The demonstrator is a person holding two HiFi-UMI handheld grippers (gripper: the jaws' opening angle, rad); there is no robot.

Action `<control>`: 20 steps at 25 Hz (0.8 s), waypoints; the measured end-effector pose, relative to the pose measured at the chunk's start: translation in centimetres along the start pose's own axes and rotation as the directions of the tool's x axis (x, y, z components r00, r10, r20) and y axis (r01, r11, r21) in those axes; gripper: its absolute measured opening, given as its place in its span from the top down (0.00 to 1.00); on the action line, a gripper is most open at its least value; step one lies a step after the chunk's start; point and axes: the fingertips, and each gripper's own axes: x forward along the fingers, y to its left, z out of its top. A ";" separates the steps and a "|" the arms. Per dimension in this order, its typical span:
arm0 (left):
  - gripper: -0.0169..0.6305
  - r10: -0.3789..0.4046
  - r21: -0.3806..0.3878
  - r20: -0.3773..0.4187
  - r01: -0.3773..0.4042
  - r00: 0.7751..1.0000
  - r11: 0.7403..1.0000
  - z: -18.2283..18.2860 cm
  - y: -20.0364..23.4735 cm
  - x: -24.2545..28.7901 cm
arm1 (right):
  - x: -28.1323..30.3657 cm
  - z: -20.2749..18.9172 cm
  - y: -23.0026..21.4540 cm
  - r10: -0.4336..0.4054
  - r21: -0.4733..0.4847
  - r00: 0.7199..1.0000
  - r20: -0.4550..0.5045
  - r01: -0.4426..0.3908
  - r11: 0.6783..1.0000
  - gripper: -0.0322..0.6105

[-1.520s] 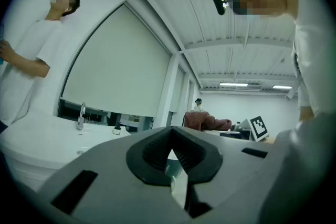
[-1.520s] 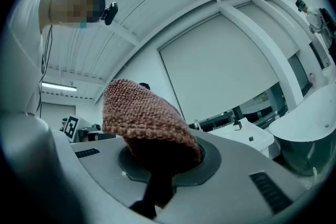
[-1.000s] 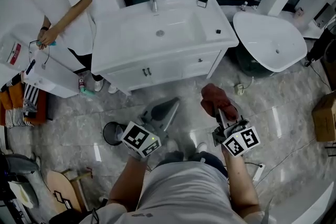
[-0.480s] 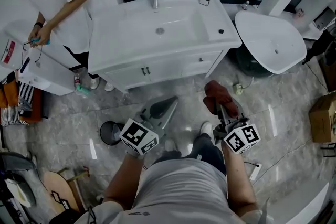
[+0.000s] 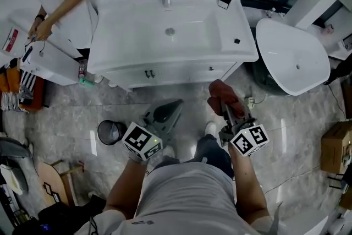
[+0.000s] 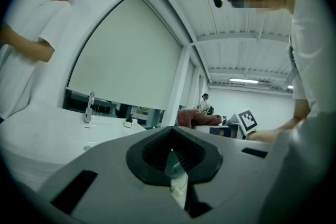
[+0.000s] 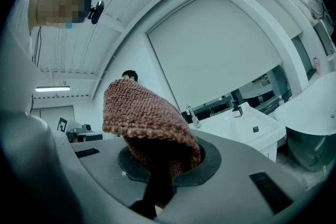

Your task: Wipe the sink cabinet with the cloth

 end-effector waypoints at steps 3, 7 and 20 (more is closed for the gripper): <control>0.95 0.056 -0.015 -0.003 -0.056 0.998 0.998 -0.3 0.8 2.3 | 1.4 0.2 -2.3 0.047 0.017 0.998 -0.029 -0.046 0.999 0.87; 0.95 0.145 -0.024 -0.004 -0.145 0.989 0.989 -0.4 1.7 5.0 | 3.3 0.3 -4.9 0.116 0.046 0.990 -0.077 -0.113 0.993 0.87; 0.95 0.409 -0.068 -0.009 -0.408 0.913 0.910 -1.9 2.8 7.3 | 8.0 -2.6 -8.5 0.339 0.084 0.902 -0.266 -0.329 0.941 0.87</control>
